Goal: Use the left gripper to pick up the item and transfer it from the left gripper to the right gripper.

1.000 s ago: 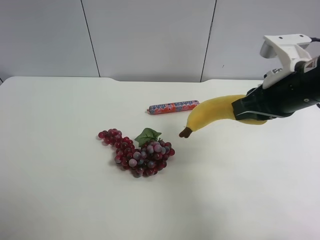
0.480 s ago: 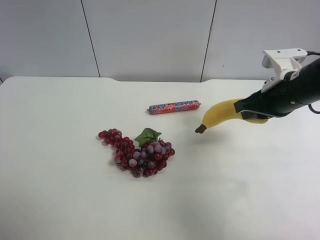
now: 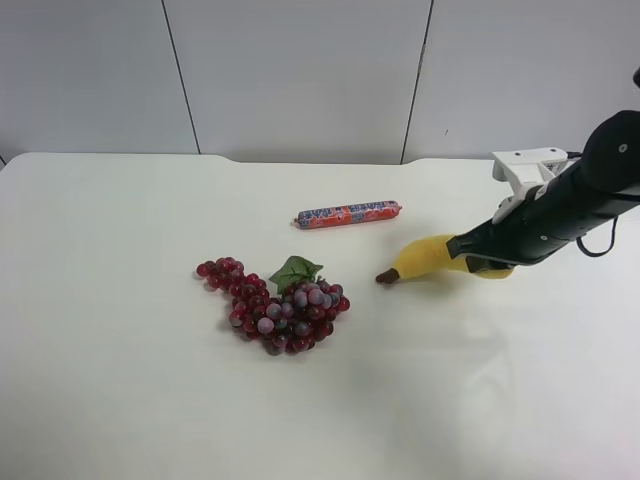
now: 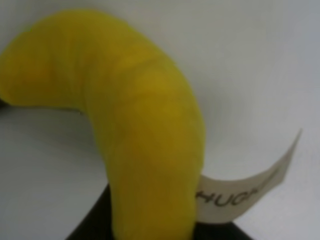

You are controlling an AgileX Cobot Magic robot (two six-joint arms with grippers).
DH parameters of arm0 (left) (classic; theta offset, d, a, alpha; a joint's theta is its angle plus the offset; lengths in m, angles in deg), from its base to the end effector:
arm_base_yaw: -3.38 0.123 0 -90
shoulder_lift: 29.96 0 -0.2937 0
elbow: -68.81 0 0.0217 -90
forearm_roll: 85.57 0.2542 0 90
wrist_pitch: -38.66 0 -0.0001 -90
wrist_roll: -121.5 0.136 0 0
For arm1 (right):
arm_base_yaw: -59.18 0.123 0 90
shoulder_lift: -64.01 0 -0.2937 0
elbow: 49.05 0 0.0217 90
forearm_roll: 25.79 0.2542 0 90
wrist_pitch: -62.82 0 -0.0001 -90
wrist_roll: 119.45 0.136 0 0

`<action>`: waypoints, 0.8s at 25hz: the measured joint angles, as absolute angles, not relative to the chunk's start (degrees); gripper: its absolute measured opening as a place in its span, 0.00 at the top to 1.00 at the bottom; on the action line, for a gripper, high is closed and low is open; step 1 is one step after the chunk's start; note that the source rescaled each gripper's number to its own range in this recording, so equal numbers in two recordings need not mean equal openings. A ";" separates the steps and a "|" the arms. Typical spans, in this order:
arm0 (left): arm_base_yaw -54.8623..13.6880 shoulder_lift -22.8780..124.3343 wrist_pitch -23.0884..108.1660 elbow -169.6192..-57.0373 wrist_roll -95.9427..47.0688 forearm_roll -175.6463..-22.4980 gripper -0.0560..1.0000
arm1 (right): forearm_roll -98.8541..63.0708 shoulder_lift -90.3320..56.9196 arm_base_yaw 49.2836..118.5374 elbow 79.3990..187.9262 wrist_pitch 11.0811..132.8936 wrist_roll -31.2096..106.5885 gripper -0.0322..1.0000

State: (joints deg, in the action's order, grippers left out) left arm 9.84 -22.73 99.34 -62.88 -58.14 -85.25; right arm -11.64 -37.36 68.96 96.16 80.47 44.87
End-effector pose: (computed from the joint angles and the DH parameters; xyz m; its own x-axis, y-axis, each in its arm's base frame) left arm 0.0277 0.0038 0.2615 -0.4400 -0.0407 -0.8971 -0.1129 0.9936 0.0102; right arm 0.3042 0.0627 0.1214 -0.8721 -0.1887 -0.4514 -0.2354 0.9706 0.0492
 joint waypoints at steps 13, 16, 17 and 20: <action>9.84 -22.73 99.34 -62.88 -58.14 -85.25 0.00 | -10.56 -36.36 68.96 96.27 85.98 45.42 0.01; 9.84 -22.73 99.34 -62.88 -58.14 -85.25 0.00 | -10.76 -33.04 68.96 97.54 89.19 45.42 0.00; 9.84 -22.73 99.34 -62.88 -58.14 -85.25 0.00 | -10.81 -31.85 68.96 98.44 90.83 45.42 0.00; 9.84 -22.73 99.34 -62.88 -58.14 -85.25 0.00 | -11.18 -27.35 68.96 101.53 96.84 45.42 0.00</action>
